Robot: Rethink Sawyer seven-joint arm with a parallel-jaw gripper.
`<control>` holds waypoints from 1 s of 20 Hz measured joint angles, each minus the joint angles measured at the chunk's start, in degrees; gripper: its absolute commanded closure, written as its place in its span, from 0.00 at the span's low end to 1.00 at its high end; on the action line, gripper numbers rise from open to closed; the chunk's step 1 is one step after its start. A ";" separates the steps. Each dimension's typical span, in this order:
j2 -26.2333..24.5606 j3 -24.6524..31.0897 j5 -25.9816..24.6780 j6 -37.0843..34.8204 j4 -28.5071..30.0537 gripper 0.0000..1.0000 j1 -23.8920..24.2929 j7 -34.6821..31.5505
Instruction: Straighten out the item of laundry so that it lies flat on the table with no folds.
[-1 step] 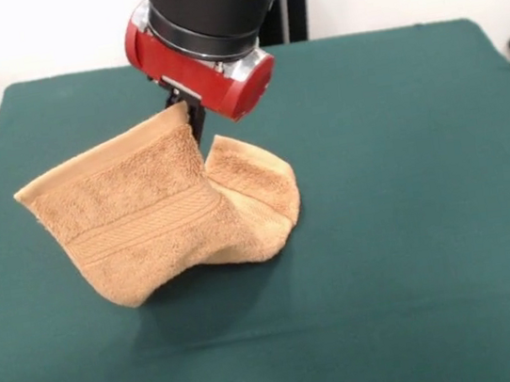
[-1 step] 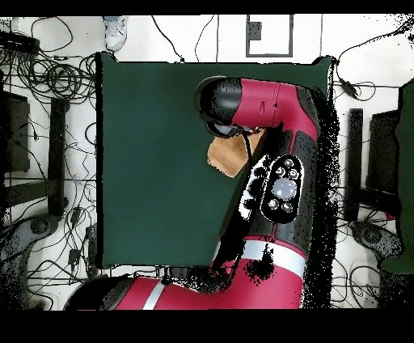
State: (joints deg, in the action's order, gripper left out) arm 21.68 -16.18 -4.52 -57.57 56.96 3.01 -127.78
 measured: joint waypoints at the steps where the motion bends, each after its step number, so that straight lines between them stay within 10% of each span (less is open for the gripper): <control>1: 0.00 -0.03 0.13 0.00 0.02 1.00 -0.03 0.00; 20: -3.37 -1.47 1.01 -14.71 -7.08 1.00 0.04 0.00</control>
State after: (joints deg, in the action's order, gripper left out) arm 18.31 -17.65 -3.51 -72.27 49.88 3.05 -127.78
